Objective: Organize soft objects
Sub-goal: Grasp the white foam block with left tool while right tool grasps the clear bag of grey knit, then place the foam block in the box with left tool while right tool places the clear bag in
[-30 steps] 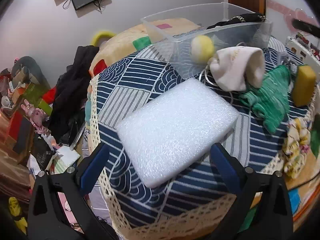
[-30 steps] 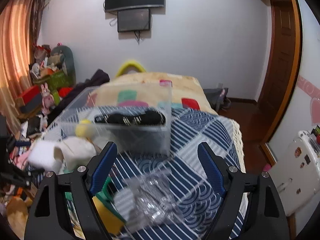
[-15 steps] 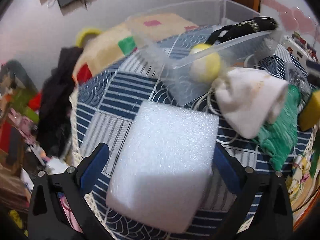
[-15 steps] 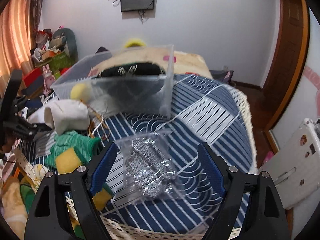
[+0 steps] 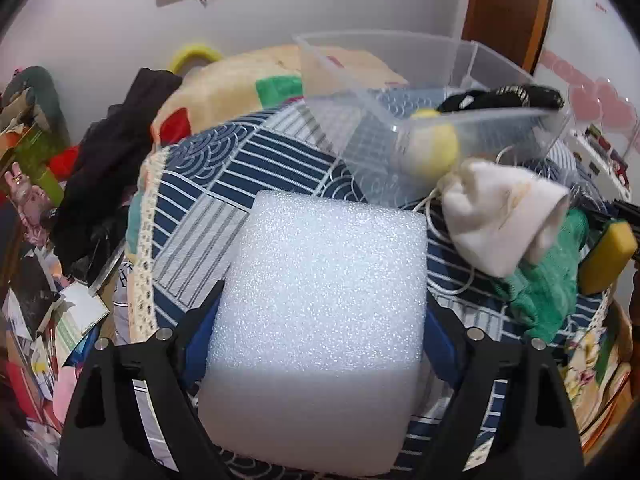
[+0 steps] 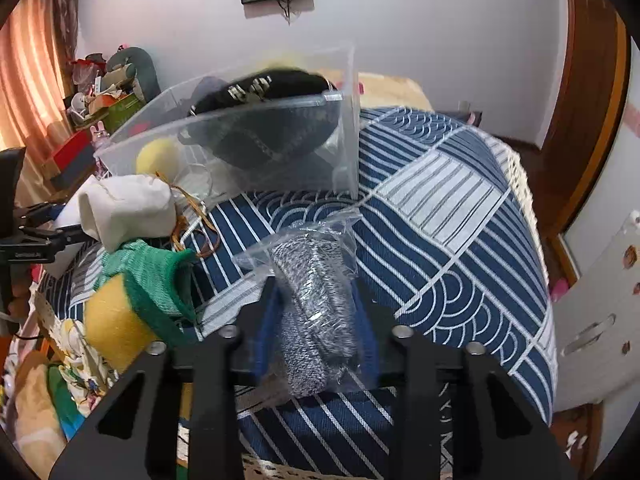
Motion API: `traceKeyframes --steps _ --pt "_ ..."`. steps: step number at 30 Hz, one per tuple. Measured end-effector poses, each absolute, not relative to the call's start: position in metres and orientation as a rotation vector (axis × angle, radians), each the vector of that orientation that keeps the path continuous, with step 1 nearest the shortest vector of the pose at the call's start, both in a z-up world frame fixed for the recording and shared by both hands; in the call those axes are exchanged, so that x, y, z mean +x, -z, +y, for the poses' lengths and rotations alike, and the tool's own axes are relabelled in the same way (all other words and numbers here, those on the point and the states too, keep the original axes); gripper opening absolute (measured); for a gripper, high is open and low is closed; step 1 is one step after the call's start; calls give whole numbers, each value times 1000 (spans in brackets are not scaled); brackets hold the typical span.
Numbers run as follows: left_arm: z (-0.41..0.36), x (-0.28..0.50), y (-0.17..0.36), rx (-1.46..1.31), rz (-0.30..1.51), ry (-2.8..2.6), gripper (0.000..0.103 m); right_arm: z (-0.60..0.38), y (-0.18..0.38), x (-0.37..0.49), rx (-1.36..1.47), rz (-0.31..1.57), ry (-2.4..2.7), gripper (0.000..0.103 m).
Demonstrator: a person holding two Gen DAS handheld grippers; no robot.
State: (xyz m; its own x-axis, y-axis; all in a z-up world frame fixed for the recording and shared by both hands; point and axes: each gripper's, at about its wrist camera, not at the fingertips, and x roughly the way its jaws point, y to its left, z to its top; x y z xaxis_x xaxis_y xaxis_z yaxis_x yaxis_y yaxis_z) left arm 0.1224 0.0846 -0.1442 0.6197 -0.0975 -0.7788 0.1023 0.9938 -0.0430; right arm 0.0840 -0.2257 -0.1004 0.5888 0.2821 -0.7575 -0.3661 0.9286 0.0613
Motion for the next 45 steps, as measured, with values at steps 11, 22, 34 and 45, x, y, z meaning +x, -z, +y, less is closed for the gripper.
traceKeyframes --steps 11,22,34,45 --pt "79 104 74 -29 704 68 87 -239 51 71 -77 700 -309 24" --pt "65 111 28 -58 554 86 87 -218 2 95 -38 514 -334 24" --pt "49 160 26 -160 570 129 87 -186 -4 118 -25 461 -402 24" --pt "35 210 56 -202 679 149 87 -168 16 148 -49 553 -425 24"
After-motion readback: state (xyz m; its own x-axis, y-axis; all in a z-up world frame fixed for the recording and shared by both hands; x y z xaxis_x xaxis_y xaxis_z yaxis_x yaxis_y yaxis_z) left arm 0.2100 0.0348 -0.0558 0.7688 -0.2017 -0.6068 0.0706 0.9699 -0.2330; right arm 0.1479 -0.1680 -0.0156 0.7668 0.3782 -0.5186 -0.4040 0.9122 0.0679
